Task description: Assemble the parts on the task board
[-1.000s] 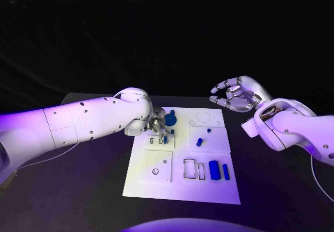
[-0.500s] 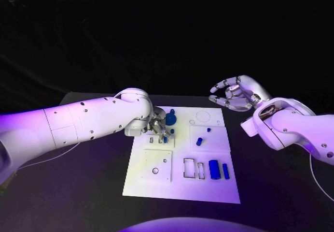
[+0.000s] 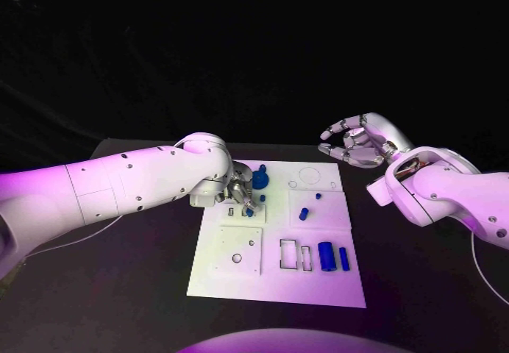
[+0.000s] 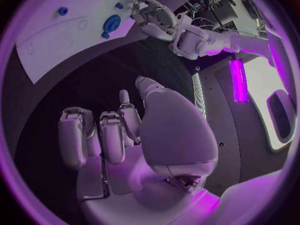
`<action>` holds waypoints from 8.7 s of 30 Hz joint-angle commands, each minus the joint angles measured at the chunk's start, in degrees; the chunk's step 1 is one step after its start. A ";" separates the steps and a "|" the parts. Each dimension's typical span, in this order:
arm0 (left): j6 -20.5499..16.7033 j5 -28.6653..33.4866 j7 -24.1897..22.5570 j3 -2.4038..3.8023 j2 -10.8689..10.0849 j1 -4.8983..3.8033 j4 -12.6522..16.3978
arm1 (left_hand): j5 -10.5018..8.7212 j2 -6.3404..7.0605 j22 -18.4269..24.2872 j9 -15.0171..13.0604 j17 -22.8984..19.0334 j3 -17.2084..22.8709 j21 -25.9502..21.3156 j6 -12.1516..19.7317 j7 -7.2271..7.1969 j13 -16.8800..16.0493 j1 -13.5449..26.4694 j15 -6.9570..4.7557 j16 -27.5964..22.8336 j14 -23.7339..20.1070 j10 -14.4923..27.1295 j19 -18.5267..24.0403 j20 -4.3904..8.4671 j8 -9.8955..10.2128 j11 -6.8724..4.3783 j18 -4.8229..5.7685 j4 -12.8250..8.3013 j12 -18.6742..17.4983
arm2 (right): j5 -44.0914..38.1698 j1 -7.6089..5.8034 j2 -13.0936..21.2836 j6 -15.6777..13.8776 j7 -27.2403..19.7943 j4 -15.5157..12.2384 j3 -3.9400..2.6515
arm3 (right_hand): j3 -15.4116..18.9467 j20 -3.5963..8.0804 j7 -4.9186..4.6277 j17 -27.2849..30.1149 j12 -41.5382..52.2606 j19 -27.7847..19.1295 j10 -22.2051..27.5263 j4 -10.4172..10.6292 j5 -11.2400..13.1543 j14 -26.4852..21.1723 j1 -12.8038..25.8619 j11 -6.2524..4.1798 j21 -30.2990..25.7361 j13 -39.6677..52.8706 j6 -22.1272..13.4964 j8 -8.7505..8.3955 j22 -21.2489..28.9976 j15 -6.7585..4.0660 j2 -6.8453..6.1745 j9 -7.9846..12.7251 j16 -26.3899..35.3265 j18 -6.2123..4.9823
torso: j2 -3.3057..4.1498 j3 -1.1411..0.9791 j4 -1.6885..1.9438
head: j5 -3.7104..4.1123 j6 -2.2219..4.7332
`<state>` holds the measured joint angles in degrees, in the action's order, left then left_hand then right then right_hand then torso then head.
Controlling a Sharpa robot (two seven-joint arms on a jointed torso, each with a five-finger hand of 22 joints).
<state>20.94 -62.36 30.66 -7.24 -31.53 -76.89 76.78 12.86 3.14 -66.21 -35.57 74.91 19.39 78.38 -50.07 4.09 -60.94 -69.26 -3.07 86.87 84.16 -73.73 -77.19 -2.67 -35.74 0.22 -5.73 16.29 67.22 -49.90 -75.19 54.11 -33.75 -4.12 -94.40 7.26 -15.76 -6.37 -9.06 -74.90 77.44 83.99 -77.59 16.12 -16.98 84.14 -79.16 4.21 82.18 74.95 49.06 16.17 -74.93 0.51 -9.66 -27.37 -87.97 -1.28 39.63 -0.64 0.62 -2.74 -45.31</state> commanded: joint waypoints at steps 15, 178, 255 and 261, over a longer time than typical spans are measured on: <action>-6.43 8.98 -0.75 0.37 -3.81 0.13 2.53 | -0.40 2.34 -0.83 -5.33 8.91 19.35 0.89 1.15 -0.20 0.37 -4.08 -0.67 -0.21 4.26 -0.51 0.43 0.04 -3.03 -0.58 0.94 -4.95 -0.71 | -1.17 0.21 -0.19 0.71 -0.11 1.80 0.02 | -0.49 0.29 0.02 -9.65 -0.25 1.34 0.30 0.04 0.40 4.47 0.70 0.06 -0.55 1.69 -0.20 0.63 -10.09 -0.44 -0.31 0.13 0.43 -0.84 | -0.19 -0.05 0.09 | -0.12 -0.15; -14.91 -2.01 -0.78 1.74 -7.76 4.21 7.21 | -0.56 7.08 -6.93 -10.75 10.98 9.74 3.64 -4.39 -2.65 -2.42 17.51 -2.41 1.37 4.84 -4.83 -3.25 1.64 -4.54 -2.63 2.08 0.52 1.89 | -0.73 0.97 0.24 0.35 -1.04 2.58 0.06 | 3.35 0.52 0.41 -9.58 -0.32 1.12 0.40 0.54 -1.71 4.48 10.59 -0.19 -1.54 1.32 -0.88 2.28 -9.78 -0.66 -0.40 0.46 0.61 -1.00 | -0.12 -0.12 0.09 | -0.18 -0.45; -1.60 -1.75 -1.26 2.40 0.71 0.26 -13.24 | -0.25 5.62 -2.32 -5.84 8.24 6.80 0.71 -0.19 0.45 6.19 7.39 -0.14 0.15 4.10 1.29 -0.35 -0.23 3.64 0.05 1.09 0.06 -4.77 | -0.96 1.31 -0.41 0.62 -0.77 2.93 0.08 | 3.10 0.58 0.44 -9.65 -0.21 1.23 0.31 0.05 -2.66 4.51 8.97 -0.25 -1.45 1.40 -1.09 2.61 -9.89 -0.72 0.30 0.49 0.59 -0.97 | -0.06 -0.12 0.11 | -0.17 -0.34; -2.37 -0.96 -1.34 2.40 0.68 0.28 -13.22 | -0.24 4.41 -2.39 -5.63 8.17 9.15 0.70 -0.27 0.21 6.42 2.46 -0.33 0.13 4.08 1.42 -0.35 -0.19 3.94 -0.19 1.09 -1.27 -4.76 | -0.98 1.31 -0.38 0.60 -0.74 2.93 0.08 | 3.08 0.58 0.44 -9.61 -0.24 1.22 0.34 0.04 -2.77 4.50 8.89 -0.25 -1.47 1.36 -1.10 2.63 -9.88 -0.72 0.34 0.50 0.61 -0.97 | -0.06 -0.14 0.08 | -0.18 -0.45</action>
<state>18.87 -64.31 29.81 -4.86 -30.97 -76.62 63.52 12.43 7.65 -68.56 -41.29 74.91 28.17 78.99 -50.00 4.39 -54.55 -66.21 -3.56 86.71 83.83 -72.69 -77.71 -2.57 -32.13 -0.01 -4.83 15.24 62.30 -50.28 -73.92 53.76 -33.60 -4.61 -91.45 7.34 -12.67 -6.37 -8.61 -74.92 77.44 83.99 -77.39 16.35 -19.42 83.93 -69.91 4.01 80.85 74.90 48.29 18.61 -74.91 0.30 -9.43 -26.95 -87.54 -1.28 39.57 -0.77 0.72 -2.91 -45.73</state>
